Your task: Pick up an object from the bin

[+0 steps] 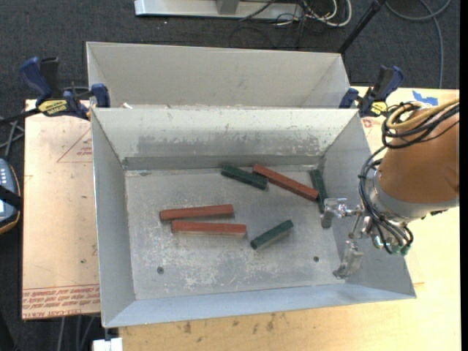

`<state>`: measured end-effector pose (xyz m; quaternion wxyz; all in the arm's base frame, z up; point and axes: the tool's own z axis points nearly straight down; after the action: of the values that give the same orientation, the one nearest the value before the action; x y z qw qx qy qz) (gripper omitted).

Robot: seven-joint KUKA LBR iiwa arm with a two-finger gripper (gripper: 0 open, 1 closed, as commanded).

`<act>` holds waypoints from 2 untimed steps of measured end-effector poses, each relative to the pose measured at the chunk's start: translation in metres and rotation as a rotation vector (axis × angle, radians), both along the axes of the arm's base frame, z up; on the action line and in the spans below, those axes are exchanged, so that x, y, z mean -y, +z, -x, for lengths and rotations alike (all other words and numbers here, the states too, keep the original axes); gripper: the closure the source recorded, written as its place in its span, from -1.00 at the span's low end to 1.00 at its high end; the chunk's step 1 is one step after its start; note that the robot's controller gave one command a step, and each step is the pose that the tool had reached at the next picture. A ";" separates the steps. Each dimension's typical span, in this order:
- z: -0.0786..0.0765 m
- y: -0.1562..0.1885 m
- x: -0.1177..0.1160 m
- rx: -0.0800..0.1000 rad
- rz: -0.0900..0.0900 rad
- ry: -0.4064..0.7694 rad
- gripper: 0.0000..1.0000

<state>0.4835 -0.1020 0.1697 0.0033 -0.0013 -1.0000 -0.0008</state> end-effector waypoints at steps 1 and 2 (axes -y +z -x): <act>-0.002 0.003 0.000 0.007 0.001 0.003 -1.00; -0.021 -0.044 -0.028 0.016 0.003 -0.032 -1.00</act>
Offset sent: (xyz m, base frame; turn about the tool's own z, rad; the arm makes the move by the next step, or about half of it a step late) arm 0.0369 0.0594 -0.0997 0.0611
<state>0.5050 -0.0741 0.1254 -0.0046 -0.0172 -0.9998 0.0004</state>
